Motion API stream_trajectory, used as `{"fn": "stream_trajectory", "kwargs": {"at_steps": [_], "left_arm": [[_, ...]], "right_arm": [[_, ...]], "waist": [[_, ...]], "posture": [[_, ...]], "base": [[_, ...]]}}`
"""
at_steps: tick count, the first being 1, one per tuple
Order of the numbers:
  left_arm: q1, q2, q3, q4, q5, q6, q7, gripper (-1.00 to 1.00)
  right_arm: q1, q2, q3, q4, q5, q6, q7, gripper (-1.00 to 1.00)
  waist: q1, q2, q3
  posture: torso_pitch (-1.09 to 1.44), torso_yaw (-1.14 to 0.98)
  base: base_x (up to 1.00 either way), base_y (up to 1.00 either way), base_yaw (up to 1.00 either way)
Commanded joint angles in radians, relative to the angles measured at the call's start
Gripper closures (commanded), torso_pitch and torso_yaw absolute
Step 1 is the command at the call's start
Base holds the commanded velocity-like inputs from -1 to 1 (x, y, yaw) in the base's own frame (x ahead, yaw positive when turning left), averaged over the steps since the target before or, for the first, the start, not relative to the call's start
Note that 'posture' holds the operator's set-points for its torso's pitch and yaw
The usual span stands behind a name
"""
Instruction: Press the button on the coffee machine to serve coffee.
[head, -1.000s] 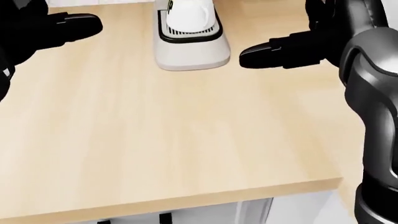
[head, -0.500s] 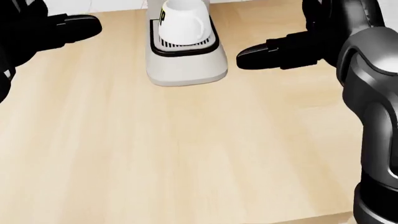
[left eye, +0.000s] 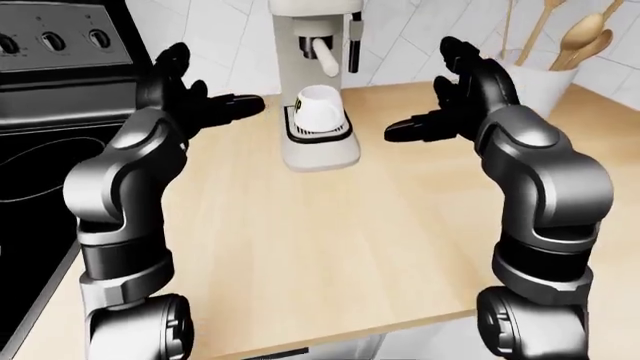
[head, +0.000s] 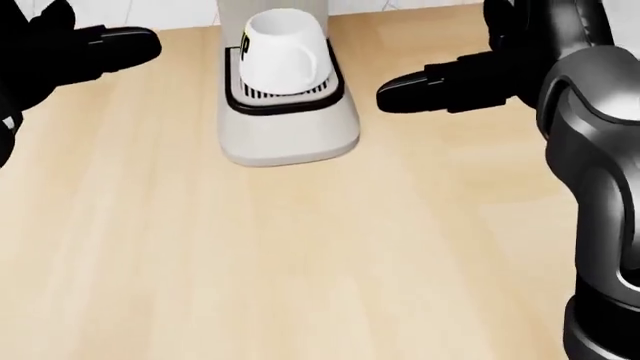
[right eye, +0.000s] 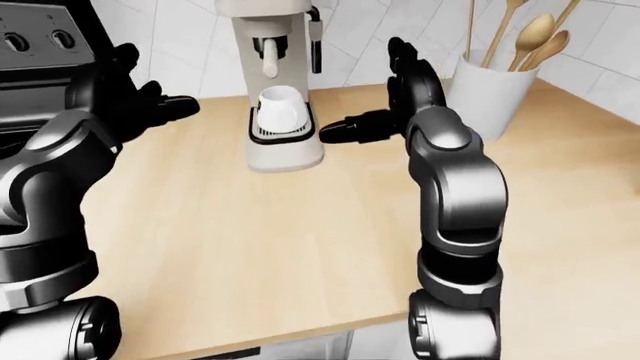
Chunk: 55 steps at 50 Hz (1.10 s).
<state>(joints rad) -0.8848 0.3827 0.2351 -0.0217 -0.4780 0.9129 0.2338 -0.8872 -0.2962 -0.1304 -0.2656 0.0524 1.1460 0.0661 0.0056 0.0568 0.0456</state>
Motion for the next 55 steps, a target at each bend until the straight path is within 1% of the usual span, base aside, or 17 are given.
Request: {"fn": "stream_trajectory", "kwargs": {"at_steps": [1,2,3,5,7,9,10,11,12,13,15,16,18,21,34,42,55], "left_arm": [[-0.039,0.005,-0.005,-0.033,-0.005,-0.035,-0.009,-1.0],[-0.038,0.005,-0.005,-0.029,-0.004,-0.04,-0.011,-1.0],[-0.037,0.005,-0.006,-0.031,-0.004,-0.039,-0.011,-1.0],[-0.042,0.006,-0.005,-0.03,-0.004,-0.036,-0.01,-1.0],[-0.045,0.006,-0.006,-0.029,-0.005,-0.034,-0.008,-1.0],[-0.05,0.005,-0.007,-0.028,-0.005,-0.031,-0.007,-1.0],[-0.053,0.004,-0.008,-0.025,-0.004,-0.032,-0.007,-1.0],[-0.054,0.004,-0.008,-0.026,-0.005,-0.032,-0.006,-1.0],[-0.053,0.004,-0.009,-0.026,-0.005,-0.032,-0.006,-1.0],[-0.054,0.003,-0.01,-0.023,-0.003,-0.035,-0.007,-1.0],[-0.054,0.002,-0.009,-0.025,-0.003,-0.033,-0.006,-1.0],[-0.054,0.003,-0.008,-0.028,-0.005,-0.029,-0.005,-1.0],[-0.056,0.003,-0.008,-0.027,-0.005,-0.029,-0.004,-1.0],[-0.057,0.003,-0.008,-0.028,-0.006,-0.028,-0.004,-1.0],[-0.049,0.0,-0.005,-0.03,-0.014,-0.029,-0.002,-1.0],[-0.049,0.003,-0.004,-0.031,-0.026,-0.019,0.006,-1.0],[-0.059,-0.003,-0.011,-0.006,-0.023,-0.03,0.002,-1.0]], "right_arm": [[-0.037,-0.017,-0.025,-0.029,-0.011,-0.035,-0.008,-1.0],[-0.039,-0.017,-0.027,-0.029,-0.01,-0.034,-0.009,-1.0],[-0.038,-0.017,-0.028,-0.031,-0.01,-0.032,-0.01,-1.0],[-0.036,-0.016,-0.027,-0.033,-0.009,-0.033,-0.01,-1.0],[-0.04,-0.018,-0.027,-0.029,-0.009,-0.035,-0.009,-1.0],[-0.045,-0.02,-0.028,-0.031,-0.008,-0.028,-0.009,-1.0],[-0.047,-0.022,-0.029,-0.032,-0.008,-0.026,-0.008,-1.0],[-0.047,-0.023,-0.029,-0.031,-0.008,-0.026,-0.008,-1.0],[-0.048,-0.023,-0.029,-0.031,-0.007,-0.026,-0.008,-1.0],[-0.047,-0.024,-0.029,-0.032,-0.007,-0.026,-0.008,-1.0],[-0.045,-0.023,-0.029,-0.031,-0.008,-0.03,-0.009,-1.0],[-0.044,-0.022,-0.029,-0.03,-0.007,-0.032,-0.009,-1.0],[-0.046,-0.023,-0.029,-0.029,-0.007,-0.034,-0.01,-1.0],[-0.041,-0.022,-0.031,-0.032,-0.006,-0.036,-0.012,-1.0],[-0.039,-0.02,-0.031,-0.034,-0.001,-0.037,-0.019,-1.0],[-0.028,-0.016,-0.029,-0.031,0.002,-0.047,-0.023,-1.0],[-0.046,-0.019,-0.026,0.003,0.0,-0.065,-0.018,-1.0]], "waist": [[-0.011,-0.002,-0.016],[-0.012,-0.016,-0.022],[-0.009,-0.031,-0.016],[0.0,-0.075,-0.014],[0.004,-0.059,-0.01],[0.004,-0.059,-0.023],[0.003,-0.058,-0.021],[0.002,-0.054,-0.044],[0.002,-0.053,-0.017],[0.0,-0.05,-0.041],[-0.002,-0.045,-0.039],[-0.002,-0.047,-0.016],[-0.003,-0.046,-0.032],[-0.004,-0.046,-0.035],[-0.006,-0.052,-0.029],[-0.004,-0.05,-0.028],[-0.003,-0.05,-0.087]], "posture": [[0.0,0.0],[0.0,0.0],[0.0,0.0],[0.0,0.0],[0.0,0.0],[0.0,0.0],[0.0,0.0],[0.0,0.0],[0.0,0.0],[0.0,0.0],[0.0,0.0],[0.0,0.0],[0.0,0.0],[0.0,0.0],[0.0,0.0],[0.0,0.0],[-0.11,0.0]], "base": [[0.0,0.0,0.0],[0.0,0.0,0.0],[0.0,0.0,0.0],[0.0,0.0,0.0],[0.0,0.0,0.0],[0.04,0.0,0.0],[0.05,0.0,0.0],[0.05,0.0,0.0],[0.05,0.0,0.0],[0.05,0.0,0.0],[0.05,0.0,0.0],[0.0,0.0,0.0],[0.0,0.0,0.0],[0.0,0.0,0.0],[0.0,0.0,0.0],[0.0,0.0,0.0],[0.0,0.0,0.0]]}}
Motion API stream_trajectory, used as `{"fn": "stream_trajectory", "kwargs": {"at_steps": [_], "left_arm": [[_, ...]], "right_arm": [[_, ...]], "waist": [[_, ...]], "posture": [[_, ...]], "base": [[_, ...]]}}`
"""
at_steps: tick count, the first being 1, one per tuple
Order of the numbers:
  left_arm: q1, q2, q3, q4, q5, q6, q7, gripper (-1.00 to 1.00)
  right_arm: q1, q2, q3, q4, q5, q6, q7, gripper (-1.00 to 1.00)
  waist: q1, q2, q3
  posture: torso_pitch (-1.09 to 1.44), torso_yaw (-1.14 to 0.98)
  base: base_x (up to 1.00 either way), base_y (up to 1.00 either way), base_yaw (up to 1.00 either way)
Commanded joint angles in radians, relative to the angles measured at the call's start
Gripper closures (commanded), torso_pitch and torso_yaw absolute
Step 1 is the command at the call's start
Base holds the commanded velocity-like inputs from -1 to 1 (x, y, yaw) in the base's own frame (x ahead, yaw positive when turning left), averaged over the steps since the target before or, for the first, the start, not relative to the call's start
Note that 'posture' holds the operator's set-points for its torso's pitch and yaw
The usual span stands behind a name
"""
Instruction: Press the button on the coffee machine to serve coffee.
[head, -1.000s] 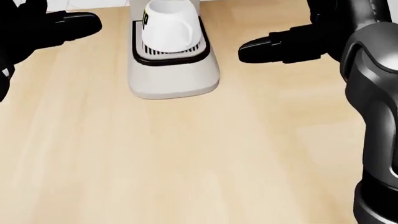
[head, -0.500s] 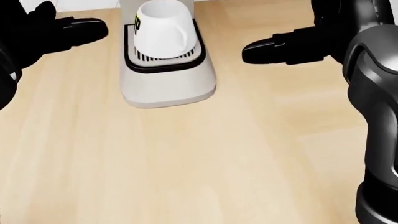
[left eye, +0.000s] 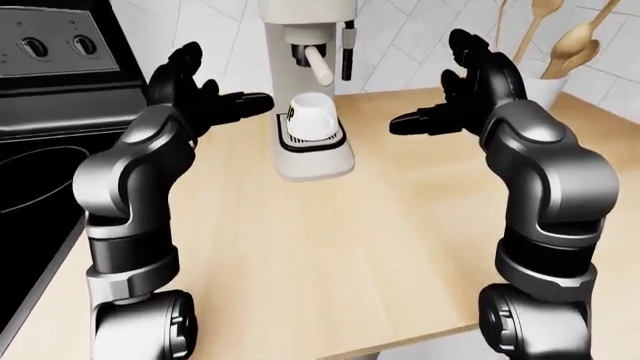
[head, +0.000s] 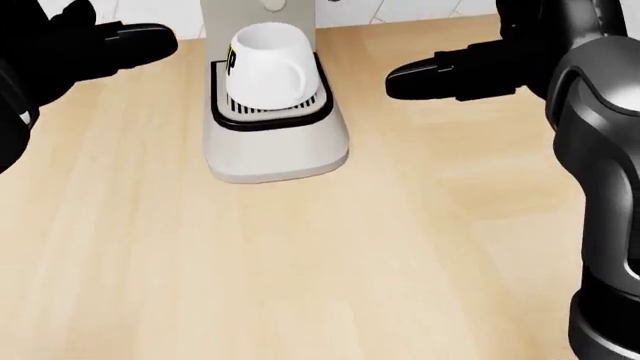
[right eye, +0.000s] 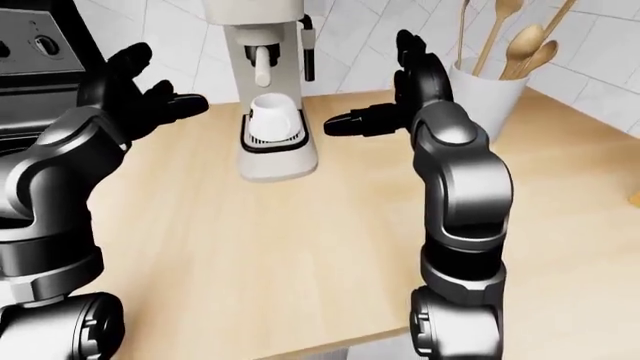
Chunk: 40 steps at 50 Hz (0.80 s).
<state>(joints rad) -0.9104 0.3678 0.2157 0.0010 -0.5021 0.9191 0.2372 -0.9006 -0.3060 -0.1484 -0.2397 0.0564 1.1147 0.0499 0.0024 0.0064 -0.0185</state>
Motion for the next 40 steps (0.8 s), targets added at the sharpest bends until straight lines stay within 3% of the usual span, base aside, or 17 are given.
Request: {"fn": "stream_trajectory", "kwargs": {"at_steps": [1,20,35,40], "left_arm": [[-0.036,0.011,0.009,-0.028,0.0,-0.035,-0.001,-1.0],[-0.032,0.012,0.01,-0.035,-0.007,-0.028,-0.001,-1.0],[-0.038,0.015,0.008,-0.034,-0.009,-0.03,-0.002,-1.0],[-0.036,0.014,0.007,-0.028,-0.006,-0.036,-0.005,-1.0]], "right_arm": [[-0.033,-0.01,-0.008,-0.022,-0.004,-0.035,-0.002,-1.0],[-0.023,-0.002,-0.008,-0.02,-0.002,-0.043,-0.01,-1.0],[-0.027,0.0,-0.007,-0.01,0.001,-0.05,-0.015,-1.0],[-0.037,-0.003,-0.004,0.005,0.0,-0.055,-0.014,-1.0]], "waist": [[0.0,0.001,-0.025],[0.004,0.003,-0.106],[0.007,0.004,-0.219],[0.009,0.004,-0.244]], "posture": [[-0.11,0.0],[-0.23,0.0],[-0.36,0.0],[-0.38,0.0]], "base": [[0.0,0.0,0.0],[0.0,0.0,0.0],[0.0,0.0,0.0],[0.0,0.0,0.0]]}}
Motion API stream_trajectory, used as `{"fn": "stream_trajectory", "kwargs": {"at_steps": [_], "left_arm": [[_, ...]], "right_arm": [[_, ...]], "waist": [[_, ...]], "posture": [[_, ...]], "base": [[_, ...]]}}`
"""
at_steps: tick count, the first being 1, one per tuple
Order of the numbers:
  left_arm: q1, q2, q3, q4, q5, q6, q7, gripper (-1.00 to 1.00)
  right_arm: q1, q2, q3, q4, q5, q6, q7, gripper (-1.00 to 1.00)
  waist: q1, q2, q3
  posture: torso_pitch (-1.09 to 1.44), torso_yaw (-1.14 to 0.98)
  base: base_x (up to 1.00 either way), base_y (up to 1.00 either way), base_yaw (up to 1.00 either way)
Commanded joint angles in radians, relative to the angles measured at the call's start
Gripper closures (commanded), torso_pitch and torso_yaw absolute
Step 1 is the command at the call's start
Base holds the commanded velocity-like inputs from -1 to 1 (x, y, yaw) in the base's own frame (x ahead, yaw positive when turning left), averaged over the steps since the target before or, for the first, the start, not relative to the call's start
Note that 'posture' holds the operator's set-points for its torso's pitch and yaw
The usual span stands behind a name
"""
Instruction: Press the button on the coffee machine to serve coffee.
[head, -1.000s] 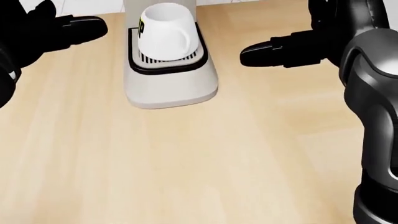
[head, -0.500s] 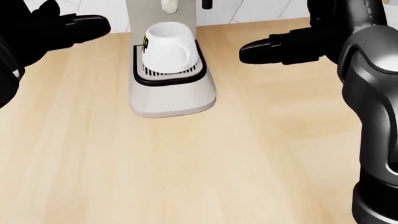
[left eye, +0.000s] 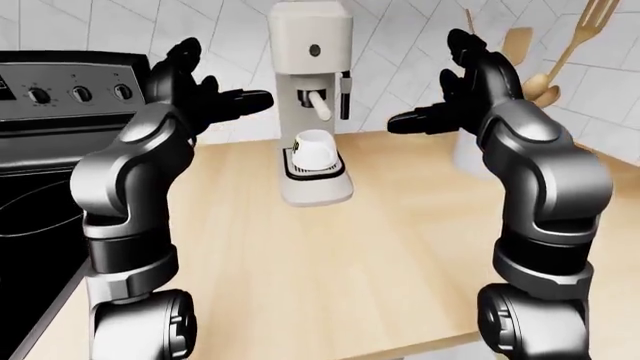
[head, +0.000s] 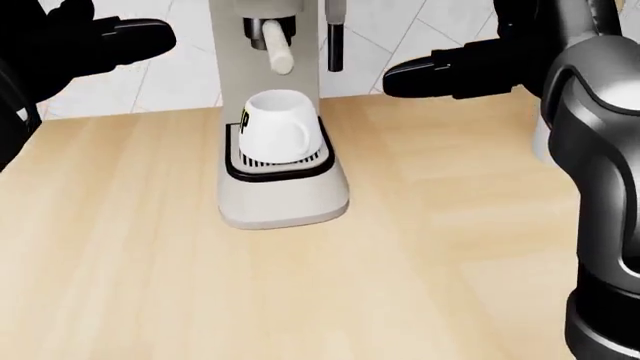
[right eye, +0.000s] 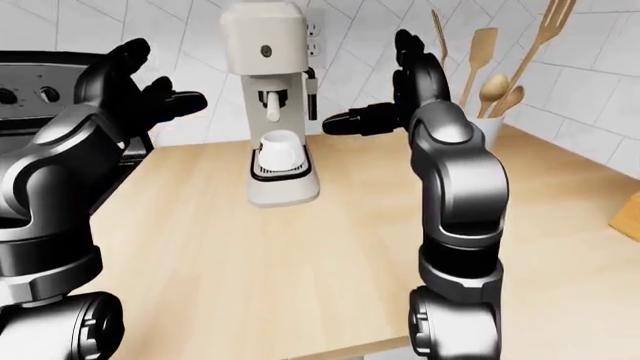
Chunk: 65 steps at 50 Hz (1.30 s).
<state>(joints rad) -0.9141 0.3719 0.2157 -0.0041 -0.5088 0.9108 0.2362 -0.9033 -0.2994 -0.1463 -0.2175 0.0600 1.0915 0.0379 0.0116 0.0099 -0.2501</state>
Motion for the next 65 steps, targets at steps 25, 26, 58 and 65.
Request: {"fn": "stream_trajectory", "kwargs": {"at_steps": [25,26,58,65], "left_arm": [[-0.036,0.007,0.007,-0.006,0.008,-0.043,-0.01,-1.0],[-0.035,0.007,0.008,-0.005,0.007,-0.044,-0.01,-1.0],[-0.06,0.012,0.006,0.0,0.0,-0.054,-0.001,-1.0],[-0.059,0.013,0.004,-0.001,0.004,-0.054,-0.002,-1.0]], "right_arm": [[-0.078,0.007,0.006,0.059,-0.005,-0.075,-0.01,-1.0],[-0.082,0.007,0.006,0.061,-0.005,-0.073,-0.011,-1.0],[-0.158,0.102,0.062,0.09,0.017,-0.081,-0.021,-1.0],[-0.185,0.145,0.081,0.11,0.02,-0.086,-0.012,-1.0]], "waist": [[0.008,-0.003,-0.075],[0.009,-0.003,-0.078],[0.022,0.003,-0.159],[0.023,0.007,-0.164]], "posture": [[-0.51,0.0],[-0.52,0.0],[-0.76,0.0],[-0.76,0.0]], "base": [[0.0,0.0,0.0],[0.0,0.0,0.0],[0.0,0.0,0.0],[0.0,0.0,0.0]]}}
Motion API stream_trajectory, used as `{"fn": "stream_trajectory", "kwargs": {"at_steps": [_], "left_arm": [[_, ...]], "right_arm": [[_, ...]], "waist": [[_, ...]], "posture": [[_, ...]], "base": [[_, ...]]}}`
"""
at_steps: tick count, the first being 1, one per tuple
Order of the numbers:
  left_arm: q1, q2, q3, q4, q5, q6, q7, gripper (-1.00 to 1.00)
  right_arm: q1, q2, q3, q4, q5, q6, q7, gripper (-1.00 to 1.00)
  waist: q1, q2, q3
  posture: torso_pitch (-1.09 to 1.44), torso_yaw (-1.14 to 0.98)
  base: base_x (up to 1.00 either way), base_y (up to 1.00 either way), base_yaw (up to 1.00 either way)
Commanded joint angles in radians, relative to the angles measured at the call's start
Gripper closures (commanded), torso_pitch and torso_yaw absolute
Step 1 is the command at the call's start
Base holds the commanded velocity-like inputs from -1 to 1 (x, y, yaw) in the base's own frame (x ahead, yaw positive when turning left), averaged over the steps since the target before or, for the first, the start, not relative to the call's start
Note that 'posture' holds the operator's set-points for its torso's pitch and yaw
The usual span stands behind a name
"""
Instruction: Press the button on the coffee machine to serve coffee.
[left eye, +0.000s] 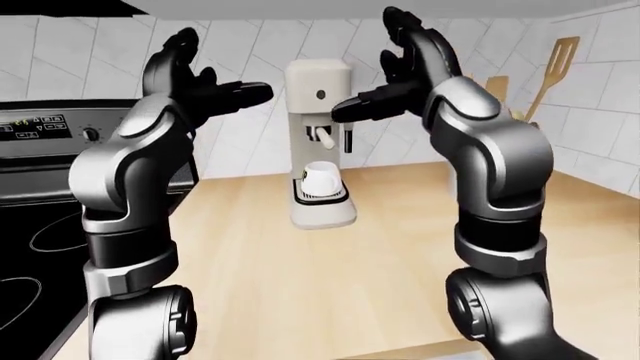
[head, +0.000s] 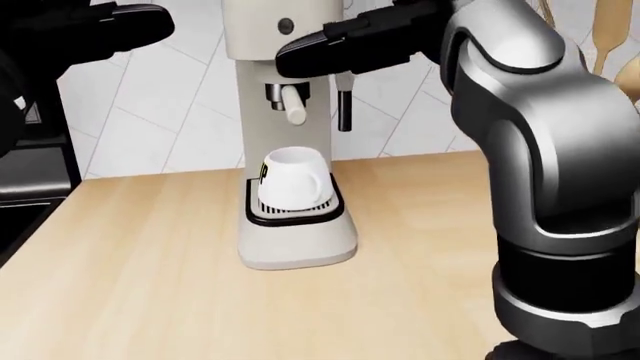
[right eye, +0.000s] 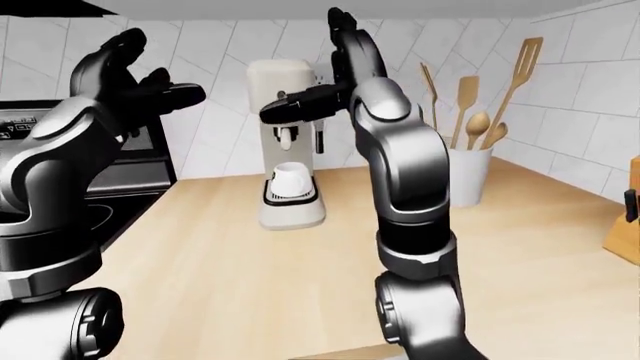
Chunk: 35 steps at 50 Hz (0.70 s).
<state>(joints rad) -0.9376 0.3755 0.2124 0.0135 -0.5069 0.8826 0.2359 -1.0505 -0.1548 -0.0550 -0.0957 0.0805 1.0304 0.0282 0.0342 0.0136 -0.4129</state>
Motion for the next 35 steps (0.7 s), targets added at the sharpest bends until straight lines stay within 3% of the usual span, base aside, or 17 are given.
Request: {"fn": "stream_trajectory", "kwargs": {"at_steps": [1,35], "left_arm": [[-0.035,0.009,0.007,-0.016,0.003,-0.029,-0.004,-1.0],[-0.004,0.011,0.013,-0.034,0.004,-0.032,-0.003,-1.0]], "right_arm": [[-0.041,0.003,-0.008,-0.009,0.0,-0.024,-0.003,-1.0],[0.007,0.146,0.083,-0.159,-0.012,0.065,0.053,-1.0]], "waist": [[0.0,0.003,-0.001],[0.005,0.011,-0.001]], "posture": [[-0.76,0.0],[-0.76,0.0]], "base": [[0.0,0.0,0.0],[0.0,0.0,0.0]]}}
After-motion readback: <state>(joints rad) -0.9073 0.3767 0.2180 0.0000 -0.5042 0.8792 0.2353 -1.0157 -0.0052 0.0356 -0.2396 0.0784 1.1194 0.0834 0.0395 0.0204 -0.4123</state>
